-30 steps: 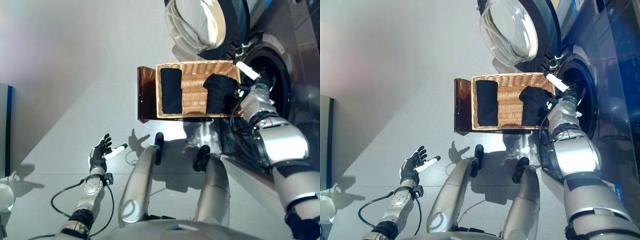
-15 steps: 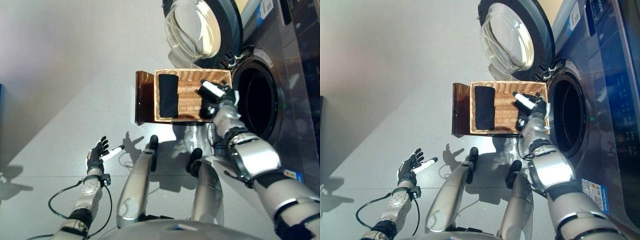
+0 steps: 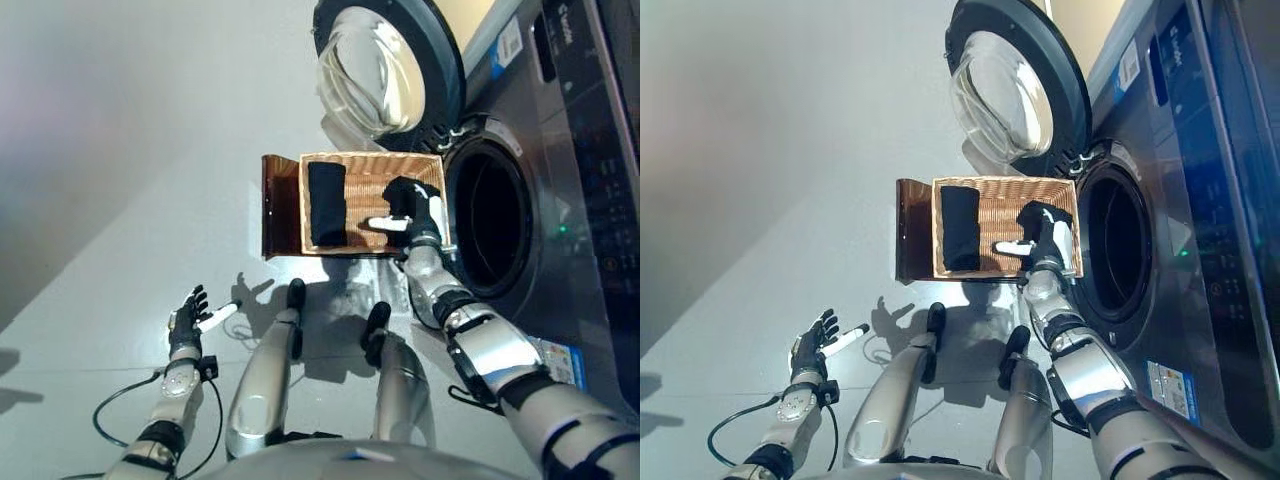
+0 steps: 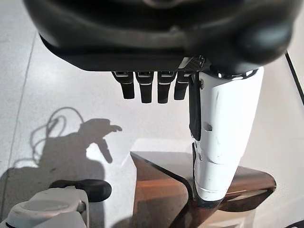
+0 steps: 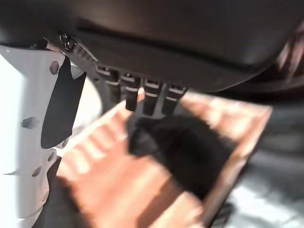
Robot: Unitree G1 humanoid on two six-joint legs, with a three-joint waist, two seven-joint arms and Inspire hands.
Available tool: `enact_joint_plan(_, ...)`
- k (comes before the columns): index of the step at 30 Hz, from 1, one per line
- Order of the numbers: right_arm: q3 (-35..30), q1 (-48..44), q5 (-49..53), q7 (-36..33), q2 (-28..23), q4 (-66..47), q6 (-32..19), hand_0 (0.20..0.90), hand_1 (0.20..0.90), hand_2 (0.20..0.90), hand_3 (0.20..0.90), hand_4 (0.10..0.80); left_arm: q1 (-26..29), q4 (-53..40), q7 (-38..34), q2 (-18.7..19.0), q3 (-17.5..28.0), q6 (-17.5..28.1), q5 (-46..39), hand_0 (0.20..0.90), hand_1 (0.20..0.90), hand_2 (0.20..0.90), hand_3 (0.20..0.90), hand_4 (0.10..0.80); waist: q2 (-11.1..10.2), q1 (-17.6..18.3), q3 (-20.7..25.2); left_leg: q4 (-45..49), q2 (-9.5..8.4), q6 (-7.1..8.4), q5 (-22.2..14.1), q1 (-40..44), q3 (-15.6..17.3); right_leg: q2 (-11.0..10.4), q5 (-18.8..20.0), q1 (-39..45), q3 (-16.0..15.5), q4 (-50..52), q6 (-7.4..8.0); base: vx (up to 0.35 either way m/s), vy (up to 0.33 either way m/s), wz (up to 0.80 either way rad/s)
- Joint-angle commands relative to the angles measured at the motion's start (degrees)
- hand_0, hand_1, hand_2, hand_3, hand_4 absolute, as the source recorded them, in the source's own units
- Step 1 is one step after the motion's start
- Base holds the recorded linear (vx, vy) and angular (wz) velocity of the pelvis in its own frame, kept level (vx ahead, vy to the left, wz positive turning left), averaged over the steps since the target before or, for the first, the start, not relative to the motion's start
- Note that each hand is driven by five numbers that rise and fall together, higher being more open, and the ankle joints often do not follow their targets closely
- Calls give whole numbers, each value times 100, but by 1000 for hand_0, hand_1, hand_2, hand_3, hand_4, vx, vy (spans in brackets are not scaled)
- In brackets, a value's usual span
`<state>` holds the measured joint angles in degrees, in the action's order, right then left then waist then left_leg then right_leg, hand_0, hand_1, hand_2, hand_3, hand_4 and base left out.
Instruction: Pick up the clothes and place them into the washing machine
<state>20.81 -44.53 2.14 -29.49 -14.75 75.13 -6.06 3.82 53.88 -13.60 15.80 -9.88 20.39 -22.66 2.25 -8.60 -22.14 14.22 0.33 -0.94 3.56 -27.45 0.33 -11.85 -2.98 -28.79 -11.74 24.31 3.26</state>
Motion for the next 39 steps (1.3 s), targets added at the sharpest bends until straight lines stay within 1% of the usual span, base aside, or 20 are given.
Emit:
enact_joint_plan(1, 115, -413, -320, -397, -395, 138, -35, 900, 900, 900, 900, 800, -158, -57, -271, 118, 59, 355, 167, 900, 900, 900, 900, 800, 185, -66, 134, -1, -190, 251, -169, -280, 143, -40, 245, 218, -136, -641, 89, 34, 17, -5)
enact_joint_plan(4, 203, -848, -319, -427, -503, 606, 67, 900, 900, 900, 900, 800, -157, -138, -265, 87, -81, 370, 133, 900, 900, 900, 900, 800, 296, -94, 114, 12, -197, 236, -174, -316, 189, -71, 264, 144, -73, -624, 92, 14, 33, -3)
enact_joint_plan(7, 182, -1007, -228, -451, -589, 773, 90, 900, 900, 900, 900, 800, -109, -182, -301, 70, -145, 386, 110, 900, 900, 900, 900, 800, 348, -104, 96, 74, -207, 235, -191, -399, 210, -89, 246, 55, -46, -569, 81, 6, 17, -9)
enact_joint_plan(13, 139, -1412, -156, -623, -856, 1071, 164, 900, 900, 900, 900, 800, -126, -415, -373, 76, -317, 416, 142, 900, 900, 900, 900, 800, 521, -148, 6, 368, -269, 209, -292, -690, 218, -153, 68, -208, -6, -200, 24, 6, 11, 4)
enact_joint_plan(16, 126, -1643, -143, -693, -1073, 1236, 238, 900, 900, 900, 900, 800, -106, -519, -417, 84, -379, 423, 146, 900, 900, 900, 900, 800, 611, -163, -61, 578, -309, 193, -361, -890, 236, -218, -14, -389, 13, 36, 7, -4, 18, 11)
enact_joint_plan(17, 140, -1807, -147, -737, -1229, 1345, 295, 900, 900, 900, 900, 800, -90, -634, -438, 89, -439, 422, 159, 900, 900, 900, 900, 800, 685, -189, -89, 682, -351, 180, -403, -1015, 257, -257, -57, -521, 21, 164, 8, -7, 26, 6)
enact_joint_plan(21, 158, -1936, -139, -781, -1375, 1418, 329, 900, 900, 900, 900, 800, -40, -731, -473, 90, -472, 457, 124, 900, 900, 900, 900, 800, 768, -213, -122, 802, -376, 164, -451, -1190, 289, -321, -103, -720, 63, 344, 12, -1, 27, 11)
enact_joint_plan(24, 277, -2204, -140, -676, -1564, 1487, 392, 900, 900, 900, 900, 800, 3, -951, -509, 118, -499, 470, 84, 900, 900, 900, 900, 800, 852, -246, -151, 907, -425, 150, -476, -1368, 311, -372, -123, -926, 121, 494, 5, -9, 39, 7)
enact_joint_plan(28, 321, -2343, -54, -618, -1690, 1436, 357, 900, 900, 900, 900, 800, 68, -1127, -535, 91, -467, 527, -12, 900, 900, 900, 900, 800, 943, -282, -208, 1032, -469, 131, -494, -1589, 313, -430, -175, -1154, 171, 671, 1, -7, 31, 7)
enact_joint_plan(33, 424, -2535, 16, -528, -1733, 1438, 336, 900, 900, 900, 900, 800, 243, -1209, -583, 90, -477, 561, -85, 900, 900, 900, 900, 800, 995, -334, -315, 1190, -516, 136, -507, -1881, 270, -491, -271, -1434, 161, 954, -24, -27, 1, 8)
enact_joint_plan(37, 433, -2701, 74, -431, -1907, 1601, 387, 900, 900, 900, 900, 800, 294, -1386, -596, 67, -508, 571, -105, 900, 900, 900, 900, 800, 1065, -430, -381, 1276, -556, 151, -503, -2126, 227, -551, -329, -1682, 144, 1149, -34, -42, -18, 12)
enact_joint_plan(38, 451, -2722, 49, -420, -1972, 1644, 411, 595, 595, 595, 595, 582, 289, -1419, -591, 69, -501, 571, -93, 900, 900, 900, 900, 800, 1088, -465, -394, 1303, -563, 153, -498, -2189, 213, -566, -343, -1735, 137, 1185, -37, -33, -3, 12)
enact_joint_plan(39, 472, -2785, 10, -389, -2036, 1701, 448, 269, 269, 269, 269, 349, 301, -1435, -583, 64, -516, 564, -86, 900, 900, 900, 900, 800, 1105, -498, -401, 1329, -572, 153, -501, -2253, 202, -585, -363, -1795, 136, 1224, -40, -35, -2, 13)
